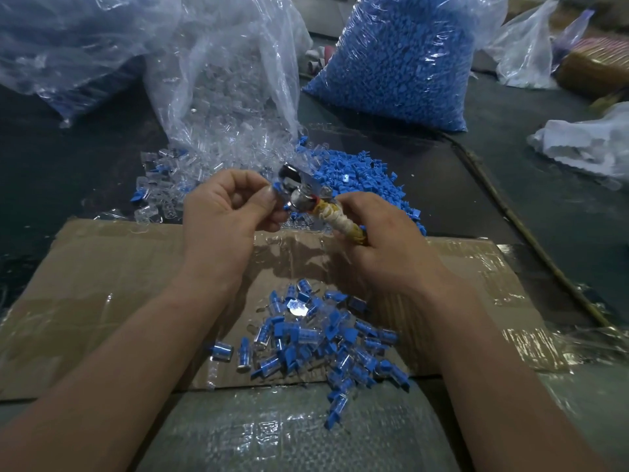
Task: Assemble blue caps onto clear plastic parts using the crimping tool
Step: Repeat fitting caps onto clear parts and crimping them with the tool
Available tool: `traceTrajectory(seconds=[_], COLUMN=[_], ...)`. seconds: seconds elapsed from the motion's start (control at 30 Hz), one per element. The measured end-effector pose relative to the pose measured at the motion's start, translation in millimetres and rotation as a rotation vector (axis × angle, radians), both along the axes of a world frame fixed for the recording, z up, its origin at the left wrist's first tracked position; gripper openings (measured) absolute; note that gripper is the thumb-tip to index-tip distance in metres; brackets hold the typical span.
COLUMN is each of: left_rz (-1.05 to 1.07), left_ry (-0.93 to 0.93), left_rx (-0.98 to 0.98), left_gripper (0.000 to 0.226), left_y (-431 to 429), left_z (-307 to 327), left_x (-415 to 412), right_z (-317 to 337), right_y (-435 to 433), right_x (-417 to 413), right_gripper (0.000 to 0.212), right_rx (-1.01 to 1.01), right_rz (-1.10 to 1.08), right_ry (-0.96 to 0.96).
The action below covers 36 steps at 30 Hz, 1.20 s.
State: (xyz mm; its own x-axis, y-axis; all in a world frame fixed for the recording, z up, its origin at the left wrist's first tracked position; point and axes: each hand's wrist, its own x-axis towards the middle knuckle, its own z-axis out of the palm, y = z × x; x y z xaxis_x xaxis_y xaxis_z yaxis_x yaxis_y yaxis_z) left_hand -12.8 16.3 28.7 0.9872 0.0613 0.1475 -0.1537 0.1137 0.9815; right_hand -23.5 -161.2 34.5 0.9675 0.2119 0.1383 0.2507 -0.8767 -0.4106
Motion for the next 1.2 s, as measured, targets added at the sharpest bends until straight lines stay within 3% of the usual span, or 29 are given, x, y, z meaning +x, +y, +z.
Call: traceTrajectory(seconds=[0.13, 0.23, 0.57, 0.73, 0.87, 0.97, 1.07, 1.2], left_rz=[-0.053, -0.21, -0.788, -0.906, -0.81, -0.533, -0.211, 0.003], left_ry=[0.061, 0.093, 0.177, 0.124, 0.15, 0.166, 0.125, -0.027], left_rx=[-0.037, 0.08, 0.315, 0.41, 0.321, 0.242, 0.204, 0.496], left_gripper=[0.013, 0.007, 0.015, 0.013, 0.019, 0.016, 0.004, 0.017], left_y=[8, 11, 10, 9, 10, 11, 9, 6], left_z=[4, 7, 9, 7, 8, 7, 4, -5], left_x=[3, 2, -5, -5, -6, -5, 1, 9], right_z=[3, 4, 4, 2, 3, 5, 8, 8], right_y=[-14, -23, -18, -18, -19, -21, -24, -25], right_x=[3, 6, 5, 5, 4, 2, 1, 1], right_gripper=[0.033, 0.032, 0.058, 0.068, 0.075, 0.08, 0.062, 0.04], right_rx=[0.019, -0.032, -0.099, -0.126, -0.121, -0.11, -0.003, 0.005], right_rz=[-0.074, -0.099, 0.03, 0.03, 0.053, 0.064, 0.055, 0.052], right_ry=[-0.011, 0.006, 0.112, 0.163, 0.23, 0.31, 0.373, 0.332])
